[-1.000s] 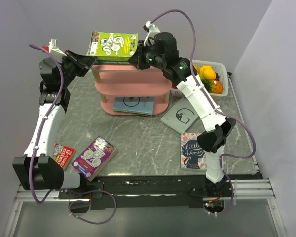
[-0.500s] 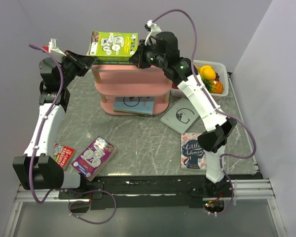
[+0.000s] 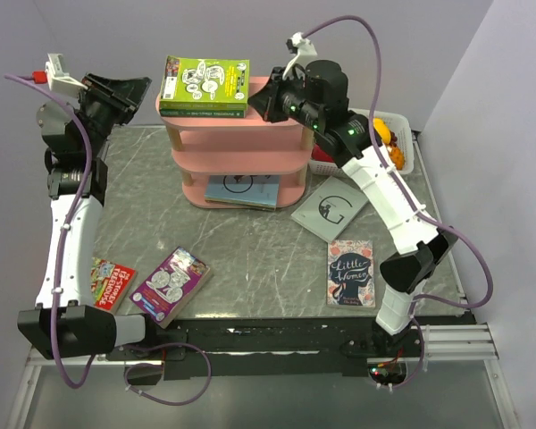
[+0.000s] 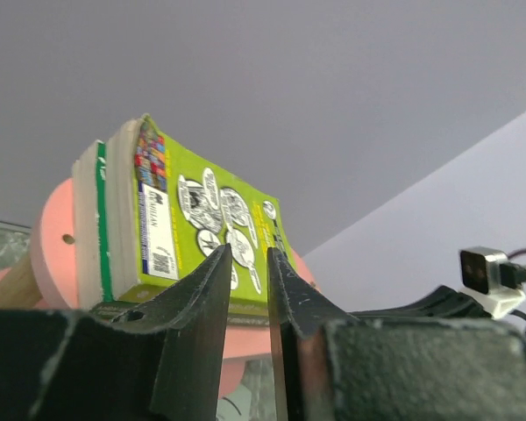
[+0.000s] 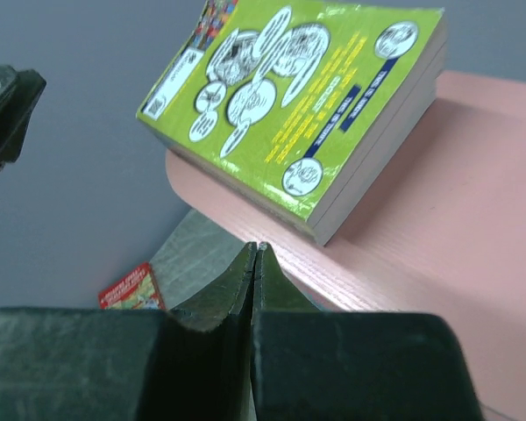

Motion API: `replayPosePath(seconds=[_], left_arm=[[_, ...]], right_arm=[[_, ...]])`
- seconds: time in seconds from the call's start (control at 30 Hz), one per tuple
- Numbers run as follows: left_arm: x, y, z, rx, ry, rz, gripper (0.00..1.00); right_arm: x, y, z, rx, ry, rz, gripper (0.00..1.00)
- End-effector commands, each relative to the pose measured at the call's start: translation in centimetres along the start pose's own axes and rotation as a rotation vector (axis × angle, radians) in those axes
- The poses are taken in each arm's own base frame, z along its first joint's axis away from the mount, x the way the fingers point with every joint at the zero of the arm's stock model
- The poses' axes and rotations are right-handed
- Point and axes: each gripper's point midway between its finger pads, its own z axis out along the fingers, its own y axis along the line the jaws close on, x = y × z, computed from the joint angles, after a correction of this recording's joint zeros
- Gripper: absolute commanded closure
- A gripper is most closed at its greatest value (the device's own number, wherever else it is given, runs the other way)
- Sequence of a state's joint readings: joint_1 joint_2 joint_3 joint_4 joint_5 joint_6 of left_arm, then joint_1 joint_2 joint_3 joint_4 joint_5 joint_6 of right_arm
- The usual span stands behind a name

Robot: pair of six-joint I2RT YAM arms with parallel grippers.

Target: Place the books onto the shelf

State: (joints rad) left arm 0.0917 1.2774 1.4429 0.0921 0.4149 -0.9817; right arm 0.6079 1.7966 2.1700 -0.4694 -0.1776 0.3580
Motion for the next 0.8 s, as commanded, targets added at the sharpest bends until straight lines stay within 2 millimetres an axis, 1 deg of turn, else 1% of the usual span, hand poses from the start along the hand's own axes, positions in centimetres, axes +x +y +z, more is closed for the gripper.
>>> replayPosePath(seconds=[0.0,0.03,0.1,0.13,0.17,0.2,0.23,0.33,0.5,0.53,0.77], left_arm=[[-1.7,1.6,0.8,-0.068,-0.078,-0.002,0.7],[-2.1,2.2,1.1,-0.093,-0.098,-0.008,0.7],[-2.0,4.3,1.7,-0.15,-0.098,-0.035,0.71],[-2.0,4.6,1.9,-0.158,-0.097,-0.042,0.71],[-1.9,5.0,2.1,-0.164,-0.094,-0.052,0.7],[-1.6,5.8,2.4,-0.185,-0.084,-0.064,0.7],[-1.6,6.2,2.5,-0.195,-0.085,-0.066,0.7],[-1.3,7.2,2.7,-0.212,-0.083,-0.08,0.69],[0.0,8.1,3.4,-0.199,-0.035,-0.112,0.69],[0.1,8.1,3.5,-0.192,-0.033,-0.119,0.69],[0.4,8.0,3.4,-0.178,-0.024,-0.121,0.69]], right_arm=[[-4.0,-1.3,-1.4,0.09,-0.148,0.016,1.0],[-4.2,-1.8,-1.4,0.109,-0.157,0.023,1.0],[-4.1,-3.2,-0.9,0.16,-0.153,0.043,1.0],[-4.2,-3.5,-0.7,0.168,-0.15,0.046,1.0],[-4.3,-3.7,-0.2,0.171,-0.146,0.049,1.0],[-4.1,-4.0,0.1,0.176,-0.136,0.057,1.0],[-4.0,-4.3,0.3,0.18,-0.127,0.058,1.0],[-3.8,-4.4,0.8,0.173,-0.124,0.059,1.0],[-3.3,-4.3,1.4,0.158,-0.108,0.063,1.0],[-3.6,-4.2,1.4,0.154,-0.113,0.062,1.0],[-3.0,-3.6,2.2,0.125,-0.095,0.066,1.0]])
